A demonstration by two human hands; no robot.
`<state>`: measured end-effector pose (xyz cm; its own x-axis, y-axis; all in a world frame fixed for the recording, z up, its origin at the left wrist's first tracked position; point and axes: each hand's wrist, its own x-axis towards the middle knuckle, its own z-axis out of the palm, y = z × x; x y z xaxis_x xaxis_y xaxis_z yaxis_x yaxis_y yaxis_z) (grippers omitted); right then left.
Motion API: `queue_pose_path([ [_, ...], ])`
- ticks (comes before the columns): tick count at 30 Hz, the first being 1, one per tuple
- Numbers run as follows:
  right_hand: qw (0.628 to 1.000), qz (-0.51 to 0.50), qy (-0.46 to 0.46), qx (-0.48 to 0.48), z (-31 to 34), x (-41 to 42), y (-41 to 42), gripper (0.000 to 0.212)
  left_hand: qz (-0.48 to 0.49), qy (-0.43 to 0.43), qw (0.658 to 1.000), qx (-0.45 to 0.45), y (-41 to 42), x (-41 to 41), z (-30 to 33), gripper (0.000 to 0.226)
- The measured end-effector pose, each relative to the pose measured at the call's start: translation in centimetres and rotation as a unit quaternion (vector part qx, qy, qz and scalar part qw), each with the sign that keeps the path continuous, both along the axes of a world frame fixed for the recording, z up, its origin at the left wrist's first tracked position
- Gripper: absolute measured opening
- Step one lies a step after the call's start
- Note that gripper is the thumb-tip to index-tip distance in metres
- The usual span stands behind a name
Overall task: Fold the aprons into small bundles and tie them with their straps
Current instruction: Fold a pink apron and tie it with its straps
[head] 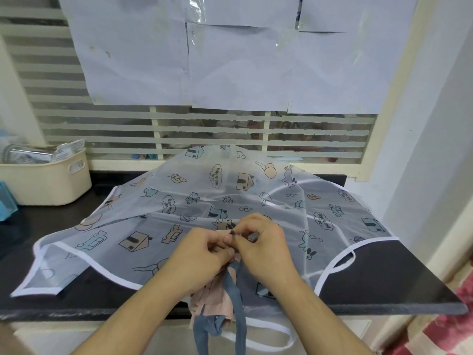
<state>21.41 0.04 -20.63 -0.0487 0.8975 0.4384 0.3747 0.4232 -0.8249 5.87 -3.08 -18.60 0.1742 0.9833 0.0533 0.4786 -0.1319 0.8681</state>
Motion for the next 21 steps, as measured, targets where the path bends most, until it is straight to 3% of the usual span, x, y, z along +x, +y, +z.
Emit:
queue_pose_path([
  [2,1.000,0.012,0.007,-0.028,0.1,0.0,0.0,0.032,0.035,-0.007,0.999,0.005,0.0,0.3,-0.3,0.018],
  [6,0.988,0.076,0.087,-0.103,-0.1,0.8,-0.6,0.013,0.098,-0.001,0.995,0.000,0.1,0.6,-0.5,0.031],
  [9,0.992,0.081,0.017,-0.094,-0.5,1.3,-0.8,0.017,0.103,-0.014,0.994,-0.014,0.3,0.6,-0.4,0.029],
  [15,0.992,0.061,-0.014,-0.108,-1.0,1.3,-0.5,0.032,0.121,-0.022,0.992,0.005,0.5,0.5,-0.7,0.028],
  [21,0.991,0.053,-0.068,-0.105,-1.0,1.3,-0.5,0.034,0.125,-0.053,0.990,-0.027,0.7,-0.1,-0.9,0.022],
])
